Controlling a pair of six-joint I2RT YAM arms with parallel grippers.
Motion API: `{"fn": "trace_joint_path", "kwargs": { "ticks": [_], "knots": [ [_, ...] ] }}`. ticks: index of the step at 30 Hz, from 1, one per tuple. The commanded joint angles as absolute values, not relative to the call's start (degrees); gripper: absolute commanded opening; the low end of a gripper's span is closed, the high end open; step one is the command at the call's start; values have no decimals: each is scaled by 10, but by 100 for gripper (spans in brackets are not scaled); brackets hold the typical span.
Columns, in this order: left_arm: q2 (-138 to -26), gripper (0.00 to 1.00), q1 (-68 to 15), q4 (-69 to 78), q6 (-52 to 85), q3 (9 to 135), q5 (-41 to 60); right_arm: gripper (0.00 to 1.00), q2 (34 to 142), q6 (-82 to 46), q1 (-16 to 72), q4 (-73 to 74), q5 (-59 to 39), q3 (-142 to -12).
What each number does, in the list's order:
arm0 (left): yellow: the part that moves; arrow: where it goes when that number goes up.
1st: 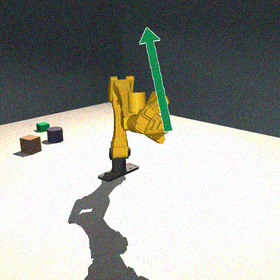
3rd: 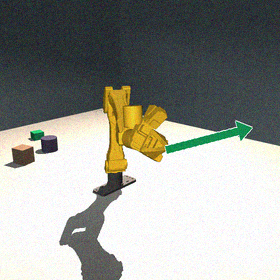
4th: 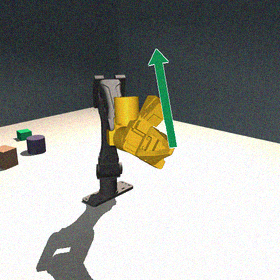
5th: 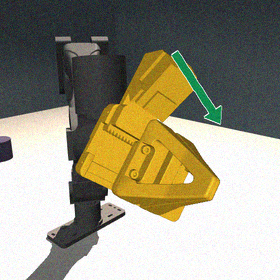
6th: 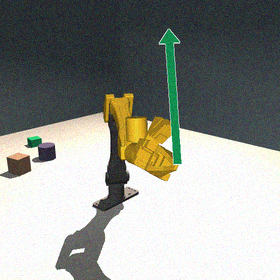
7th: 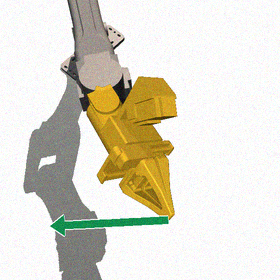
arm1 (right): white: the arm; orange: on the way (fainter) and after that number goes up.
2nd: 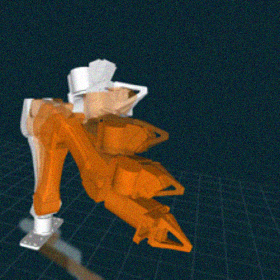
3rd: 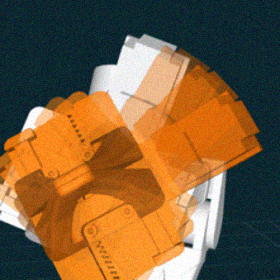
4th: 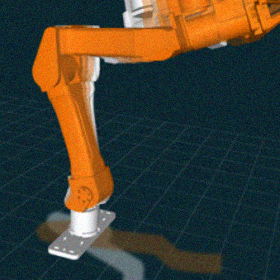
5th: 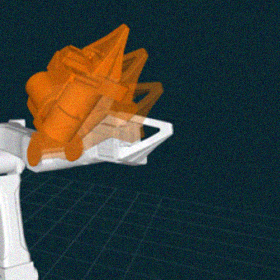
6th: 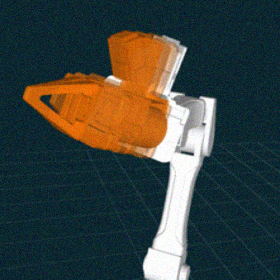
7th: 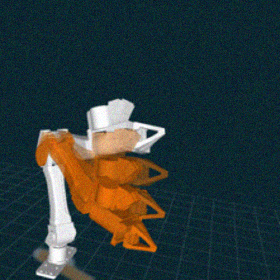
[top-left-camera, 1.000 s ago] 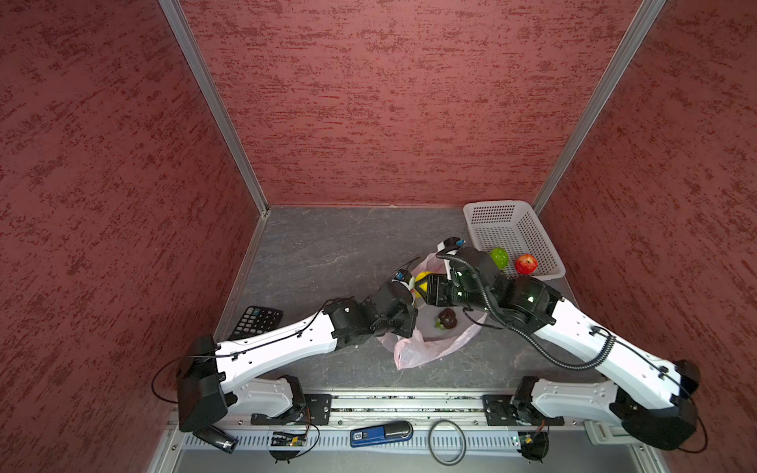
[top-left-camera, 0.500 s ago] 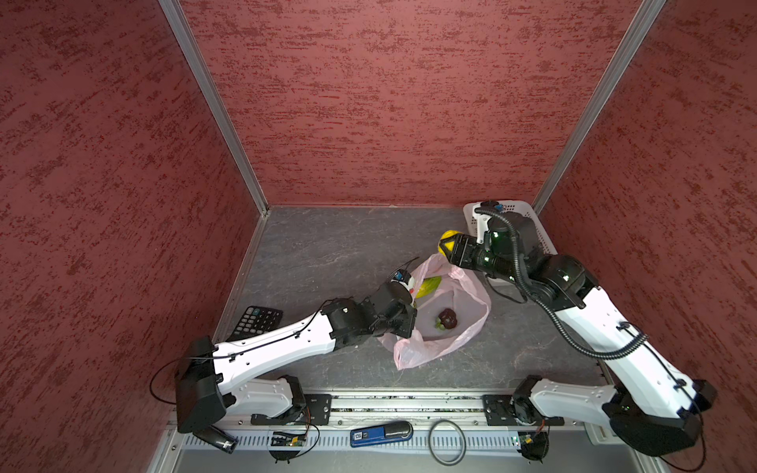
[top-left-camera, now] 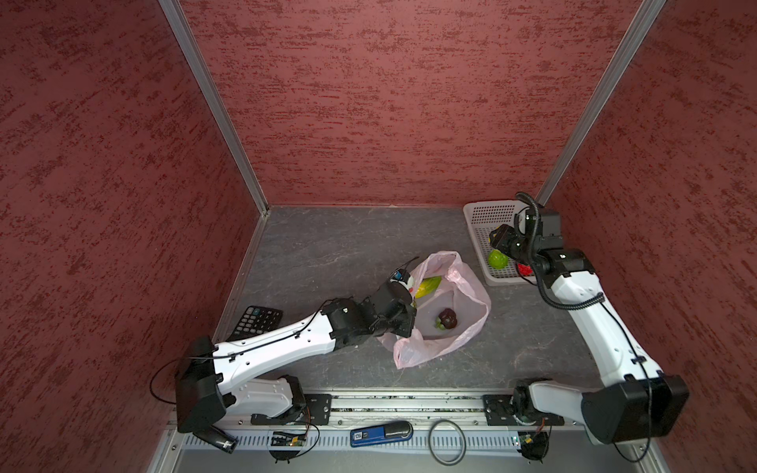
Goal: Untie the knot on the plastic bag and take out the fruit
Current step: 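Lift the yellow fruit with the right gripper over the white basket, then open the right gripper to release the yellow fruit into the basket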
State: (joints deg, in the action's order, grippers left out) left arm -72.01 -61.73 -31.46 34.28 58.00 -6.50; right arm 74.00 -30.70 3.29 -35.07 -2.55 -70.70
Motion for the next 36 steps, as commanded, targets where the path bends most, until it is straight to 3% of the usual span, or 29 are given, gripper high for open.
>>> {"fn": "trace_joint_path", "kwargs": {
  "ticks": [1, 8, 18, 25, 36],
  "knots": [
    [-722, 0, -621, -322, 350, 600, -76, 55, 781, -282, -5, -261, -49, -701],
    [-725, 0, -621, -331, 352, 606, -81, 56, 921, -269, -73, -207, -42, -732],
    [-729, 0, -620, -333, 352, 610, -83, 62, 1046, -246, -104, -206, -16, -787],
    [-731, 0, -616, -334, 349, 613, -79, 80, 1053, -248, -105, -210, -7, -787],
    [-732, 0, -613, -327, 347, 609, -73, 83, 1026, -237, -105, -237, -23, -789]
  ]
}}
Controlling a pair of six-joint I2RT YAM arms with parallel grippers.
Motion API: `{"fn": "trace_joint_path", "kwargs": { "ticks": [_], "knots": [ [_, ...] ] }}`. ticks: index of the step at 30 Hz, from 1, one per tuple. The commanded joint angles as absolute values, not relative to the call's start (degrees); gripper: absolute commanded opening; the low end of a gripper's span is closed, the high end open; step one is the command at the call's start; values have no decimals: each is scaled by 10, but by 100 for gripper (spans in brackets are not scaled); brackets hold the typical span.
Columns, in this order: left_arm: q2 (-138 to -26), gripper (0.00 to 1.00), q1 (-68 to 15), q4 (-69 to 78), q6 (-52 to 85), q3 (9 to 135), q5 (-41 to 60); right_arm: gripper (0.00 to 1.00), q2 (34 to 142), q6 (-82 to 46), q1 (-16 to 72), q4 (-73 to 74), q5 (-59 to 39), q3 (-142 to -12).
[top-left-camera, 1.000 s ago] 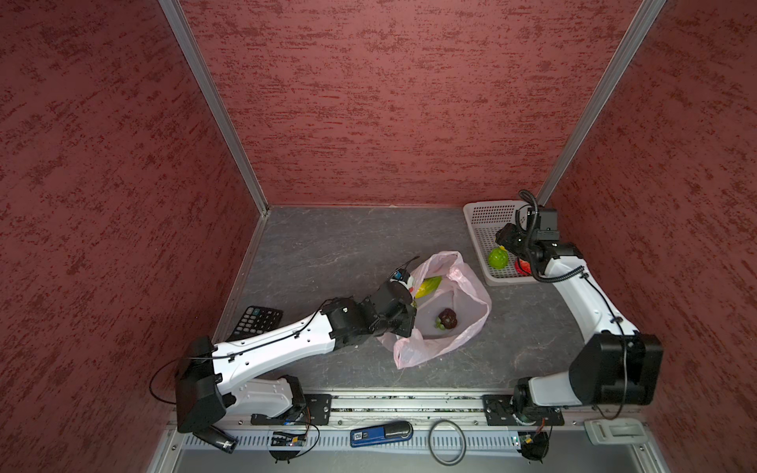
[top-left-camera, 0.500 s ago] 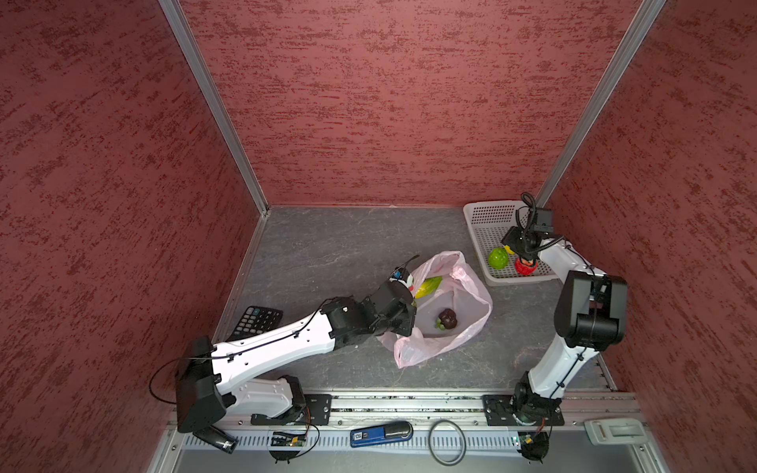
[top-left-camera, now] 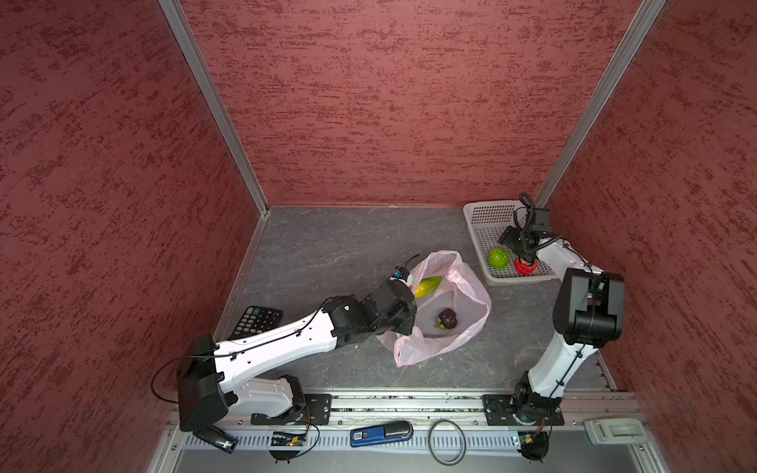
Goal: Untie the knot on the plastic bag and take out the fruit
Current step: 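Open the right gripper to release the yellow fruit into the basket, then move the right gripper back into the pink bag above the fruit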
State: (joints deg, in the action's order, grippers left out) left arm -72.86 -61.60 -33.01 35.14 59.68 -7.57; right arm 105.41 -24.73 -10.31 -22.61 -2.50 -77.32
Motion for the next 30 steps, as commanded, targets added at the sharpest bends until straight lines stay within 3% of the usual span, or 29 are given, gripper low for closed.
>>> {"fn": "trace_joint_path", "kwargs": {
  "ticks": [1, 14, 22, 30],
  "knots": [
    [-731, 0, -613, -327, 347, 609, -72, 83, 1020, -236, -104, -239, -28, -787],
    [-735, 0, -611, -324, 336, 616, -69, 82, 813, -240, -47, -326, -101, -710],
    [-733, 0, -611, -323, 336, 615, -69, 82, 666, -294, 91, -428, -104, -715],
    [-736, 0, -612, -319, 331, 621, -63, 80, 611, -375, 265, -490, -69, -781]
  ]
}}
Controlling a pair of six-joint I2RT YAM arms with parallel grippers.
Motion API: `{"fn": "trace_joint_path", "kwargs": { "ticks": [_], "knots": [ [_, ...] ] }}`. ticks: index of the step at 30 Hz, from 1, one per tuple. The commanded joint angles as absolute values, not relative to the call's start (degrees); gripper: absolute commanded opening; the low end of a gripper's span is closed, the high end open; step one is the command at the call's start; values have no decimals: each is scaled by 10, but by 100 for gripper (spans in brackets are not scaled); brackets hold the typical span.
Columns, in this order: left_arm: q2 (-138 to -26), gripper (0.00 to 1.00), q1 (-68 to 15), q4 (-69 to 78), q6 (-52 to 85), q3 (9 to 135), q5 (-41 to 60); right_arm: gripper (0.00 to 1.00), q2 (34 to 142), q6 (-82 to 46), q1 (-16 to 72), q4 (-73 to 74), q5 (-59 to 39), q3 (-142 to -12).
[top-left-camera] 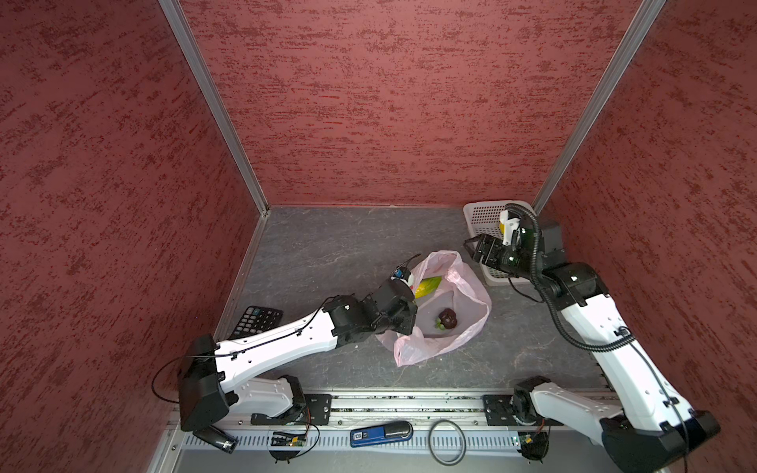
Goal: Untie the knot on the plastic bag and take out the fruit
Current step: 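Move the right gripper back into the pink bag above the fruit, then lower the right gripper and close it on the dark purple mangosteen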
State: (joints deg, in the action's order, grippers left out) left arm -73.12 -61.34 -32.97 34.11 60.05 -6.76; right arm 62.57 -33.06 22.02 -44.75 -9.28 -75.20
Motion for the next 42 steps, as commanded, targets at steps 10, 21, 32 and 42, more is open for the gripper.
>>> {"fn": "trace_joint_path", "kwargs": {
  "ticks": [10, 21, 32, 42],
  "knots": [
    [-734, 0, -611, -323, 329, 629, -66, 78, 607, -454, 453, -524, -8, -823],
    [-731, 0, -612, -326, 334, 630, -74, 76, 624, -429, 524, -533, 34, -738],
    [-736, 0, -612, -328, 338, 636, -79, 75, 643, -346, 541, -521, 64, -633],
    [-744, 0, -611, -328, 342, 644, -81, 75, 712, -264, 542, -499, 78, -603]
  ]
}}
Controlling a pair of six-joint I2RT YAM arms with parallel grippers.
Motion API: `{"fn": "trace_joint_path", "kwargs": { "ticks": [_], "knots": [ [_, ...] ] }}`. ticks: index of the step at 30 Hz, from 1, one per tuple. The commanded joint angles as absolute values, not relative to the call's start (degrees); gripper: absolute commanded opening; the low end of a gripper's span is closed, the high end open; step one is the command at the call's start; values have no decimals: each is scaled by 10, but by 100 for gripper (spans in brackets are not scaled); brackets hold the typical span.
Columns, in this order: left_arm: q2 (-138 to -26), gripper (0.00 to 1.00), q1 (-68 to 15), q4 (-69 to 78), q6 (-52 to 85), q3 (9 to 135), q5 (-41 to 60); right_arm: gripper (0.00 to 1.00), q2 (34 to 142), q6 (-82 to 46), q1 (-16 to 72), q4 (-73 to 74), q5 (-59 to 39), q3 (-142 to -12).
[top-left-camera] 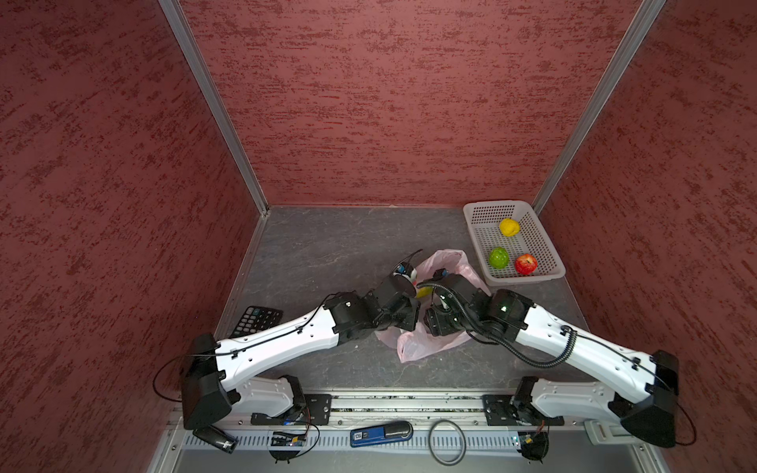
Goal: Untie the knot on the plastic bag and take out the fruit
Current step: 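Lower the right gripper and close it on the dark purple mangosteen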
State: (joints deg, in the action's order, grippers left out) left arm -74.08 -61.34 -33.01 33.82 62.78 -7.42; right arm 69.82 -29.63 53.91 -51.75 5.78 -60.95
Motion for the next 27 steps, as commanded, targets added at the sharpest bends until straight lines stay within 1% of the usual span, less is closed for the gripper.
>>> {"fn": "trace_joint_path", "kwargs": {
  "ticks": [1, 9, 15, 21, 27],
  "knots": [
    [-744, 0, -611, -328, 344, 643, -81, 75, 720, -263, 541, -495, 77, -598],
    [-739, 0, -616, -327, 361, 626, -80, 75, 737, -297, 525, -435, 44, -520],
    [-751, 0, -637, -333, 375, 605, -48, 76, 735, -340, 513, -395, 28, -454],
    [-759, 0, -661, -341, 391, 588, -43, 81, 731, -392, 487, -360, 26, -440],
    [-762, 0, -661, -335, 388, 594, -53, 84, 746, -431, 455, -361, 68, -459]
  ]
}}
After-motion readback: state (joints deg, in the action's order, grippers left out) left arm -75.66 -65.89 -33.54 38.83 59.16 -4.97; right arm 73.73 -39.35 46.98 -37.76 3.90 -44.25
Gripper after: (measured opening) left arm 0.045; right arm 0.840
